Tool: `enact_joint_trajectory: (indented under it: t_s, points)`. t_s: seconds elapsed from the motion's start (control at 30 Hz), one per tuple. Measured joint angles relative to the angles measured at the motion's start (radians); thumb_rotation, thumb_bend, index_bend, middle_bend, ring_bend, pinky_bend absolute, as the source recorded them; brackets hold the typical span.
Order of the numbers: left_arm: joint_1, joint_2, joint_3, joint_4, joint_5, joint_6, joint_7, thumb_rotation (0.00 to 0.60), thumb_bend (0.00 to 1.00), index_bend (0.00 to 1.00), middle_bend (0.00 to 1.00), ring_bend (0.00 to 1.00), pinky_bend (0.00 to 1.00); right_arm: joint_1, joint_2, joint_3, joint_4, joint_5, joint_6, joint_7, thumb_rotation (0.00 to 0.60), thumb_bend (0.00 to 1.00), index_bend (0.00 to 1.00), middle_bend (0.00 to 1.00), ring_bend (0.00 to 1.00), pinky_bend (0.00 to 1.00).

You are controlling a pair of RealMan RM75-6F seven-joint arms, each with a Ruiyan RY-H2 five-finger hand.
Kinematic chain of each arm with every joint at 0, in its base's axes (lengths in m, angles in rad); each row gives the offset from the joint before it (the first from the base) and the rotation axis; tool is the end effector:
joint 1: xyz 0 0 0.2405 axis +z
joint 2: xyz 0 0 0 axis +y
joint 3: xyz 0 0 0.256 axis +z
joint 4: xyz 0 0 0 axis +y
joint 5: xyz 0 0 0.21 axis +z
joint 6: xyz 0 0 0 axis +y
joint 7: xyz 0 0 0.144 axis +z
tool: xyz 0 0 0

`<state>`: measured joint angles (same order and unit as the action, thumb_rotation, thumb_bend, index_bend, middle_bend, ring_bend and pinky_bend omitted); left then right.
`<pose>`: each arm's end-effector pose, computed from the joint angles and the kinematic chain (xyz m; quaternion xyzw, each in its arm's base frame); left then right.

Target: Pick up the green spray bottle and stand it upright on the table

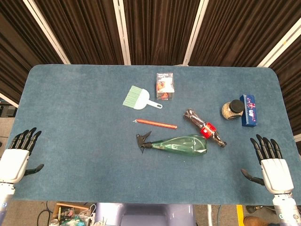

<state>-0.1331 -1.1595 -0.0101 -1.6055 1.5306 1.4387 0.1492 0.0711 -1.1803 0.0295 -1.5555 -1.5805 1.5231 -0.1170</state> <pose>-0.3015 0.1866 0.1334 -0.6517 -0.3529 -0.3494 0.5732 -0.3079 -0.1725 0.1422 0.6310 -0.3347 0.3718 0.5930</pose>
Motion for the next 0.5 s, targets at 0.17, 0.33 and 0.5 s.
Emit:
enact_joint_trajectory:
  t_s: [0.17,0.33,0.5]
  points:
    - [0.004,0.002,0.005,-0.008,-0.006,-0.003,0.011,0.6,0.04,0.0,0.0,0.01,0.1,-0.001,0.004,-0.005,-0.019,0.006,-0.016,-0.017,0.6,0.23,0.0,0.0,0.0,0.0]
    - [0.01,0.006,0.006,-0.014,-0.005,0.006,0.014,0.6,0.04,0.0,0.0,0.01,0.1,-0.003,0.004,-0.014,-0.026,-0.016,-0.009,-0.027,0.6,0.23,0.0,0.0,0.0,0.0]
    - [0.019,0.011,0.008,-0.021,0.011,0.033,0.013,0.6,0.04,0.0,0.0,0.01,0.1,-0.009,-0.012,-0.037,-0.031,-0.071,0.009,-0.07,0.6,0.23,0.0,0.0,0.0,0.0]
